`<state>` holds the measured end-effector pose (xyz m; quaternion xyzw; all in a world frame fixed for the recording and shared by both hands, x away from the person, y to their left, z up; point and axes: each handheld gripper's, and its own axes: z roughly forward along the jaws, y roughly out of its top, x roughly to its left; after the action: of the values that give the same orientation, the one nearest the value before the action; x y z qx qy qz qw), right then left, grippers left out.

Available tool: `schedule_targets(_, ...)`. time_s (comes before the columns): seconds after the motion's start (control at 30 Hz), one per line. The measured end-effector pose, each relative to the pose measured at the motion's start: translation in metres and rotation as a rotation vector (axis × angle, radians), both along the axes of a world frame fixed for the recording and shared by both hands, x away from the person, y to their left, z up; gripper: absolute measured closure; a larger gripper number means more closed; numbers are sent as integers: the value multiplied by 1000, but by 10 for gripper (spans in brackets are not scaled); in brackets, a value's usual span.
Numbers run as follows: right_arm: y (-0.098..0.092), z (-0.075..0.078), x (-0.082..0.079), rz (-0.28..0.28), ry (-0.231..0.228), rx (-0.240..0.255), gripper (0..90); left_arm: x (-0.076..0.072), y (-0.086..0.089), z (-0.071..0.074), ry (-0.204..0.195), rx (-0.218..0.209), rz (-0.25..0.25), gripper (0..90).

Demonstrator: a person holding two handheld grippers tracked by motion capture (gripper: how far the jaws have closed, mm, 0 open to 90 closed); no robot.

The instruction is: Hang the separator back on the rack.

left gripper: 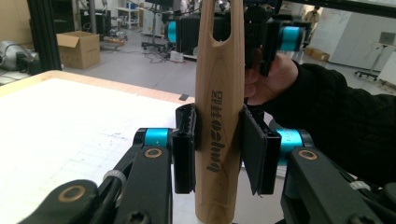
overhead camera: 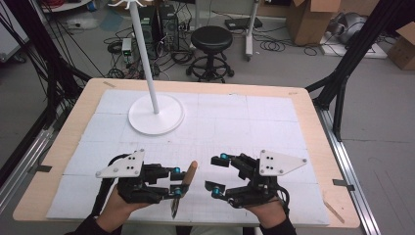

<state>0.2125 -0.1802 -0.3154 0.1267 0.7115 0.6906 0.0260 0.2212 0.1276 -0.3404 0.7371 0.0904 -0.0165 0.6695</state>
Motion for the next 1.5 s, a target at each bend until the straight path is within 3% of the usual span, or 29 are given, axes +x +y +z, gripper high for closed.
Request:
schedule_targets(0.13, 13, 7, 1, 49, -16, -3, 413, -2, -1, -1, -4, 0, -17, 673)
schedule_targets(0.3, 26, 7, 7, 106, 2, -8, 479, -3, -2, -1, -13, -3, -39, 673)
schedule_targets(0.43, 32, 6, 10, 158, 3, -2, 606, -4, -2, -1, -12, -10, -54, 673)
schedule_targets(0.53, 35, 6, 10, 176, -5, 5, 676, -4, -2, -1, -15, -13, -63, 673)
schedule_targets(0.67, 36, 7, 10, 184, -2, 18, 697, -4, -2, -1, -16, -16, -69, 673)
schedule_targets(0.93, 40, 9, 7, 141, 18, 22, 703, -2, 1, -3, 0, -46, -52, 662)
schedule_targets(1.03, 43, 13, 7, 100, 13, -8, 704, 0, -1, -6, 17, -5, -8, 490)
schedule_targets(1.17, 45, 21, 9, 55, 26, -22, 704, 1, -2, -10, 38, 10, 51, 365)
schedule_targets(1.5, 51, 46, 7, -46, 14, -42, 704, 0, 1, -7, 11, 16, 126, 364)
